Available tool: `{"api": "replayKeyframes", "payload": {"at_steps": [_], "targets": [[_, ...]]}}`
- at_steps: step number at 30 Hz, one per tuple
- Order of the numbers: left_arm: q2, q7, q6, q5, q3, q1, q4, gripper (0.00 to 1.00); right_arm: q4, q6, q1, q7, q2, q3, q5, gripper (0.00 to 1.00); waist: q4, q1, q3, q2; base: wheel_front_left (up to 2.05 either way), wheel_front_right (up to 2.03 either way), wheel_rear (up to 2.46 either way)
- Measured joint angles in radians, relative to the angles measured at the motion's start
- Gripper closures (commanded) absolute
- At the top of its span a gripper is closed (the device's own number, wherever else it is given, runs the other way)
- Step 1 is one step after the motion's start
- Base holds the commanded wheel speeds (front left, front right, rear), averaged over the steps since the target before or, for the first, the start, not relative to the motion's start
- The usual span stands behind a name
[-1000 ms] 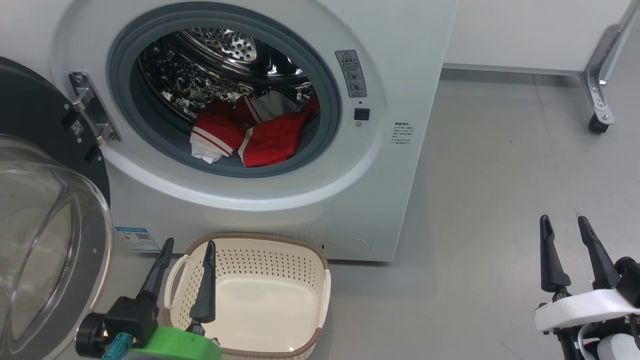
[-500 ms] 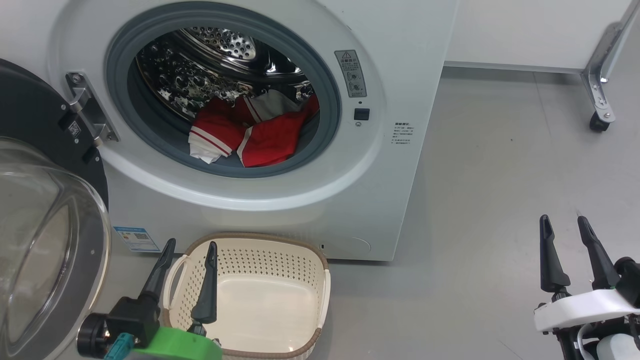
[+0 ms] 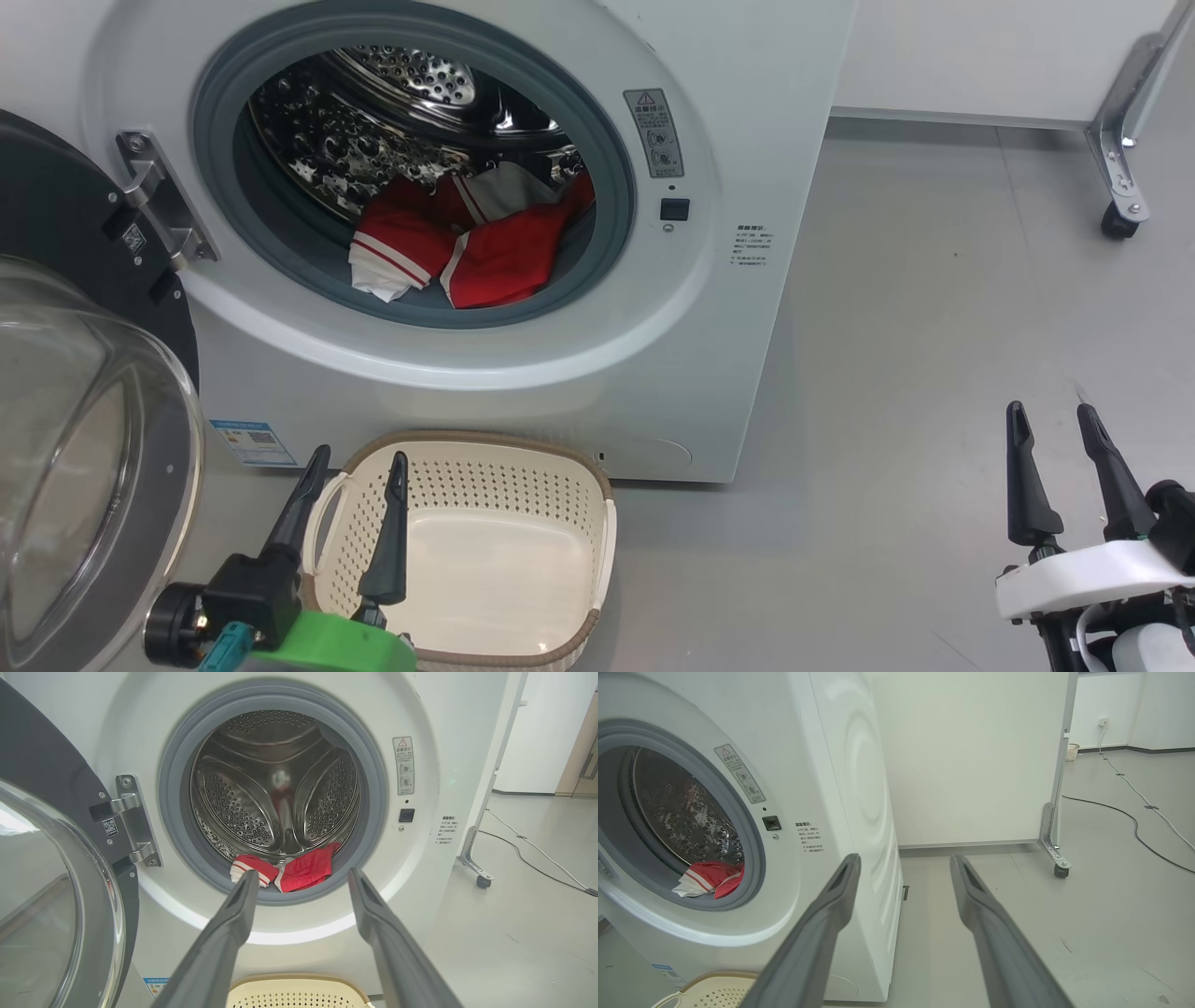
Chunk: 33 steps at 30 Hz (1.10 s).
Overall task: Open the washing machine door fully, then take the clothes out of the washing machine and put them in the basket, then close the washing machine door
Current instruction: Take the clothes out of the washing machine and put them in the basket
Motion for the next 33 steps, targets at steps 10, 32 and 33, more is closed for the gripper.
{"api": "replayKeyframes", "payload": {"at_steps": [10, 32, 33], "targets": [[0.000, 0.000, 0.012, 0.000, 0.019, 0.000, -0.006, 0.00, -0.003, 0.000, -0.001, 0.000, 0.000, 0.025, -0.005, 0.00, -0.010, 0.0000, 0.012, 0.0000, 0.00, 0.00, 0.00], [0.005, 0.029, 0.105, 0.072, 0.051, -0.088, -0.003, 0.00, -0.079, 0.000, -0.053, -0.001, -0.018, 0.070, 0.019, 0.00, -0.117, 0.0000, 0.177, 0.0000, 0.00, 0.00, 0.00], [0.009, 0.037, 0.106, 0.080, 0.056, -0.101, -0.002, 0.00, -0.082, 0.000, -0.056, -0.003, -0.019, 0.072, 0.024, 0.00, -0.125, 0.0000, 0.187, 0.0000, 0.00, 0.00, 0.00]]}}
